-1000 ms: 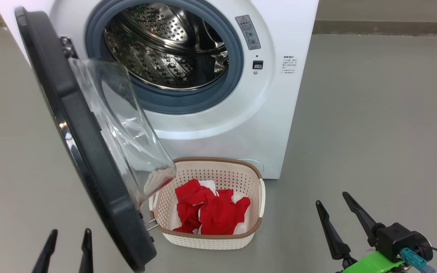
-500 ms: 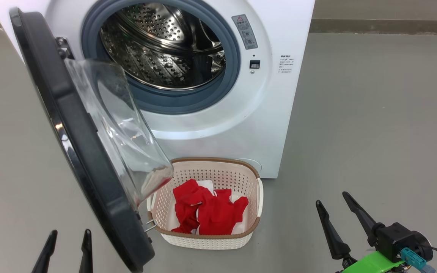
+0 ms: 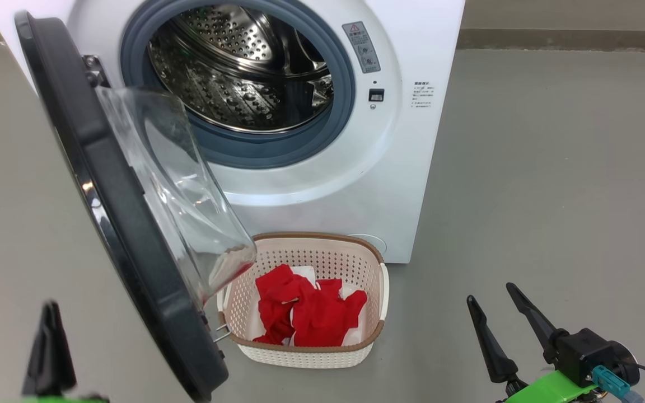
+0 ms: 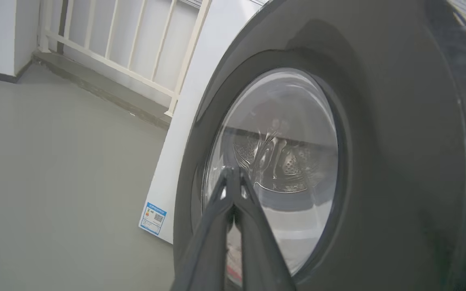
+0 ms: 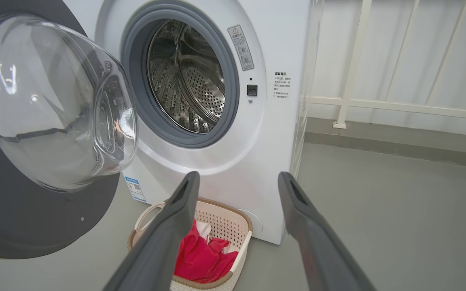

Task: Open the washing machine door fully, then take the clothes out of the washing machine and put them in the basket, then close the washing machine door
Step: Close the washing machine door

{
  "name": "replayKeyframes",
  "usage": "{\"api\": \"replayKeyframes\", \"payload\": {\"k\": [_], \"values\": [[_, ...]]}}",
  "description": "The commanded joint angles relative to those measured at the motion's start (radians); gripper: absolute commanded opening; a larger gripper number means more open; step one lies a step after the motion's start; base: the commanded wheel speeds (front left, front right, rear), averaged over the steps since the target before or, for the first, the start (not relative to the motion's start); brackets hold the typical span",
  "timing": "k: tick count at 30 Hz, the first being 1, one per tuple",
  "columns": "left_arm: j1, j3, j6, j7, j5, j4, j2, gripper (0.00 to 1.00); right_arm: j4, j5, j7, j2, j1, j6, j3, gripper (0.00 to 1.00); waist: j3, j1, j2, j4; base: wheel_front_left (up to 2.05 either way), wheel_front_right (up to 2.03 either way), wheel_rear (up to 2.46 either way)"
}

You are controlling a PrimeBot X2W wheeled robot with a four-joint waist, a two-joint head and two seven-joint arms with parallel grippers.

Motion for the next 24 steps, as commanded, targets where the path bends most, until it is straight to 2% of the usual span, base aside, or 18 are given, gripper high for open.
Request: {"api": "replayKeyframes", "payload": {"k": [1,6,10,11,14,15,19,24], "values": [[-0.060,0.037,0.012,0.019,-0.050,-0.035,0.007,0.00,-0.024,0.006,-0.006,-0.009,-0.032,0.006,0.021,1.00,0.001,0.0000,0.0000,0.000,0.00,0.00,0.00],[-0.138,0.062,0.055,0.177,-0.350,-0.096,0.007,0.00,-0.021,0.006,-0.006,-0.010,-0.030,0.006,0.021,1.00,0.000,0.0000,0.0000,-0.003,0.00,0.00,0.00],[-0.193,0.093,0.139,0.330,-0.697,-0.164,0.007,0.00,-0.021,0.007,-0.006,-0.011,-0.028,0.006,0.020,1.00,0.000,0.0000,0.0000,-0.011,0.00,0.00,0.00],[-0.193,0.093,0.139,0.330,-0.697,-0.164,0.007,0.00,-0.021,0.007,-0.006,-0.011,-0.028,0.006,0.020,1.00,0.000,0.0000,0.0000,-0.011,0.00,0.00,0.00],[-0.215,0.113,0.220,0.423,-0.879,-0.223,0.007,0.00,-0.022,0.008,-0.006,-0.011,-0.028,0.006,0.020,1.00,0.004,0.0000,0.0000,-0.016,0.00,0.00,0.00],[-0.226,0.125,0.269,0.457,-0.958,-0.258,0.007,0.00,-0.023,0.008,-0.006,-0.011,-0.028,0.006,0.020,1.00,0.008,0.0000,0.0000,-0.020,0.00,0.00,0.00],[-0.232,0.131,0.330,0.495,-1.020,-0.322,0.007,0.00,-0.023,0.008,-0.006,-0.007,-0.035,0.006,0.025,1.00,0.019,0.0000,0.0000,-0.036,0.00,0.00,0.00],[-0.226,0.109,0.362,0.498,-1.048,-0.368,0.007,0.00,-0.023,0.009,-0.006,-0.004,-0.042,0.006,0.031,1.00,0.032,0.0000,0.0000,-0.067,0.00,0.00,0.00]]}}
